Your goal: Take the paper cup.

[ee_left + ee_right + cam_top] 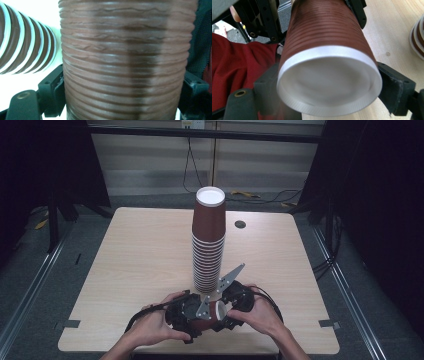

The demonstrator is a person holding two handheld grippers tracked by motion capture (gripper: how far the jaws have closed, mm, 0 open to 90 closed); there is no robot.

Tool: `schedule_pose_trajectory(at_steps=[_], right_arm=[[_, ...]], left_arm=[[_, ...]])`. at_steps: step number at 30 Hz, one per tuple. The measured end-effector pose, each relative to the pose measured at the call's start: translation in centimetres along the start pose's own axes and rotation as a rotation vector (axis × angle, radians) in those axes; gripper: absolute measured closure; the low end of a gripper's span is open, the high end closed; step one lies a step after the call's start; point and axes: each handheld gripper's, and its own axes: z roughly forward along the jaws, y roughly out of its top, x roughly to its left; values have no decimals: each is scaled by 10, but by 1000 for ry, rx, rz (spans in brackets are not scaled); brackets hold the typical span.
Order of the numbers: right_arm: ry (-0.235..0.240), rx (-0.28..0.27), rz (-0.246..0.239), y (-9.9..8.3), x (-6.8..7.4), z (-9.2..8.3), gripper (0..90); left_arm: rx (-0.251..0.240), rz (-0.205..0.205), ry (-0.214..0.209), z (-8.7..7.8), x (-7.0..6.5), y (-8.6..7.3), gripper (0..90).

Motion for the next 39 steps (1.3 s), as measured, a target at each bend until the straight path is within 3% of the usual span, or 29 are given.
schedule_pose_trajectory(at_steps=[4, 6, 10, 14, 15, 16, 17, 19, 24, 30, 31, 33, 35, 36, 39], right_arm=[[-8, 10, -6, 1, 1, 0, 157], [-9, 4, -9, 2, 1, 1, 135], [-9, 4, -7, 3, 1, 2, 135], [-13, 6, -9, 3, 2, 1, 141], [-13, 5, -6, 3, 3, 1, 145], [-9, -5, -6, 3, 3, 1, 145], [-9, -3, -9, 3, 3, 1, 145], [-10, -14, -14, 3, 2, 0, 152], [6, -12, -18, 3, 2, 2, 200], [9, -14, -16, 4, 2, 2, 200], [10, -14, -16, 4, 2, 2, 200], [16, -17, -18, 4, 2, 2, 197], [14, -10, -18, 4, 3, 3, 191], [18, 2, -9, 4, 3, 3, 190], [17, -4, -13, 4, 4, 4, 193]], left_arm=[[1, 3, -5, 0, 0, 0, 147], [-20, -27, -4, 2, -3, 1, 147], [-21, -25, -1, 2, -3, 1, 146], [0, -4, 0, 1, -2, 1, 146], [12, 25, -7, 1, -1, 2, 145], [-7, 6, -2, 3, -2, 2, 145], [12, 33, -5, 2, -1, 2, 145], [12, 11, -9, 4, -2, 2, 144], [4, 39, -2, 0, -1, 3, 144], [-12, 29, -12, 0, -1, 1, 146], [0, 50, -13, -1, 0, 1, 146], [-35, 6, -17, 0, -3, 1, 146], [-16, 49, -17, -3, 0, 1, 146], [-48, -2, -20, -2, -3, 1, 146], [-51, 2, -20, -1, -3, -1, 147]])
